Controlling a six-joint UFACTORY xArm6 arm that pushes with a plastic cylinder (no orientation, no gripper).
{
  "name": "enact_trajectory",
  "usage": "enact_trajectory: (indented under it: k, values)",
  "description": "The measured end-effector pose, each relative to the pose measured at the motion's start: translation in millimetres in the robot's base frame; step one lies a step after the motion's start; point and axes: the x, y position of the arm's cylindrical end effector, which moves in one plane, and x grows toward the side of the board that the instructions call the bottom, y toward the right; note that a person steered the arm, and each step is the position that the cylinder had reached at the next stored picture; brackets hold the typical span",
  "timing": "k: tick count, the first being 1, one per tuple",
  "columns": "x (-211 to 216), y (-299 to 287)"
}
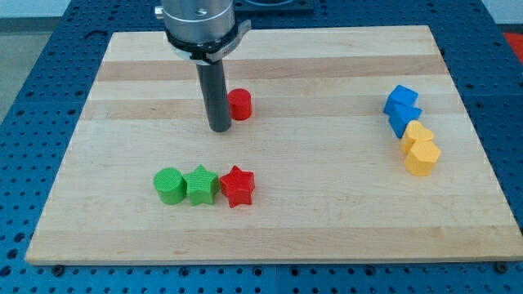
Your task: Push red circle to red star
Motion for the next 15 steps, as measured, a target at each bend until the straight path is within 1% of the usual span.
enact_trajectory:
  k: [1,2,3,4,5,7,8,9,10,11,12,14,15]
  values:
    - [-36,-20]
    - [-39,-20]
    - [-89,-19]
    - [-89,-13]
    - [-90,33]
    - [-84,34]
    - [-70,34]
    - [-18,34]
    - [-5,34]
    - [-8,33]
    - [-23,16]
    - [-23,16]
    - [-16,25]
